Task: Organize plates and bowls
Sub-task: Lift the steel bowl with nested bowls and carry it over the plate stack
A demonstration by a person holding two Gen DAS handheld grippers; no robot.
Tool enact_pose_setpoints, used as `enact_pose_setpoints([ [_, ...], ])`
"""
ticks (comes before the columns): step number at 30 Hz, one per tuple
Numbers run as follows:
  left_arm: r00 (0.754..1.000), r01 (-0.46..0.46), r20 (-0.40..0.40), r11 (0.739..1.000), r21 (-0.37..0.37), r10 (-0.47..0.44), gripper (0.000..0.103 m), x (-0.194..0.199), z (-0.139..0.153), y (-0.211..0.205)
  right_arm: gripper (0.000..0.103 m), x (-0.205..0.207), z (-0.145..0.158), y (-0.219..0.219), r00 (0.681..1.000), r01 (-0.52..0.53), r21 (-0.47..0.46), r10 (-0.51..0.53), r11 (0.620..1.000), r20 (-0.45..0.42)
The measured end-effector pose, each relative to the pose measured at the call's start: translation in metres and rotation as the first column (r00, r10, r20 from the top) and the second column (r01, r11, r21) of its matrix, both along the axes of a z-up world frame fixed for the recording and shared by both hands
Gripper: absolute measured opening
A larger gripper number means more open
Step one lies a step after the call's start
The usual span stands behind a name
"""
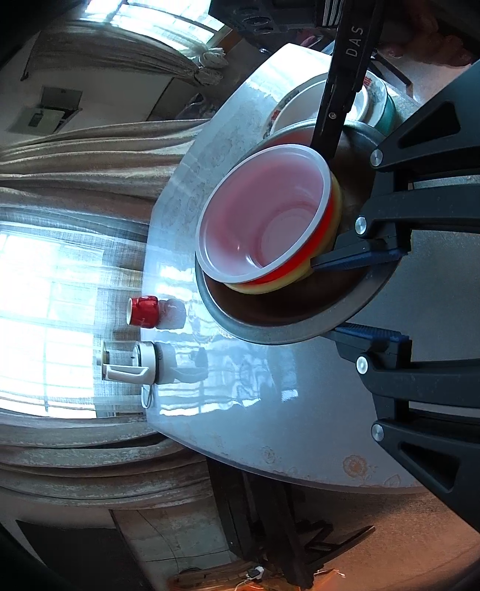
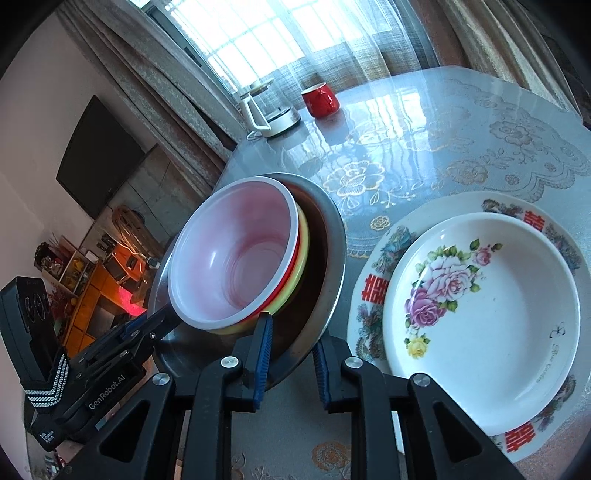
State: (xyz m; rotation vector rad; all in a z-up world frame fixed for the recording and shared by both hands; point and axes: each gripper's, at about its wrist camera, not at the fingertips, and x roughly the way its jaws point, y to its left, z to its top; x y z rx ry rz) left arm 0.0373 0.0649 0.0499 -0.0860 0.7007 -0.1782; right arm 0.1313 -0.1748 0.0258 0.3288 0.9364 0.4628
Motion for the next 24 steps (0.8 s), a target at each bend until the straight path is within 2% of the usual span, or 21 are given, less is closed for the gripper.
enact_pose_setpoints([
  [8, 0.998, 0.044, 0.051, 0.999, -0.003, -0.044, 0.028, 0.002, 0.016, -0.021, 0.021, -0.009, 0.017, -0.022, 0.997, 0.043, 0.018, -0.044, 0.999, 0.056],
  [20, 0.985, 0.159, 0.069, 0.987, -0.029, -0.156, 0.029, 0.014, 0.023, -0.069, 0.021, -0.026, 0.036, -0.067, 0.982, 0.165, -0.014, -0.163, 0.986, 0.097],
  [24, 0.979, 0.195, 0.061, 0.98, -0.034, -0.192, 0.029, 0.016, 0.022, -0.087, 0.021, -0.028, 0.038, -0.084, 0.975, 0.208, -0.015, -0.206, 0.978, 0.087],
])
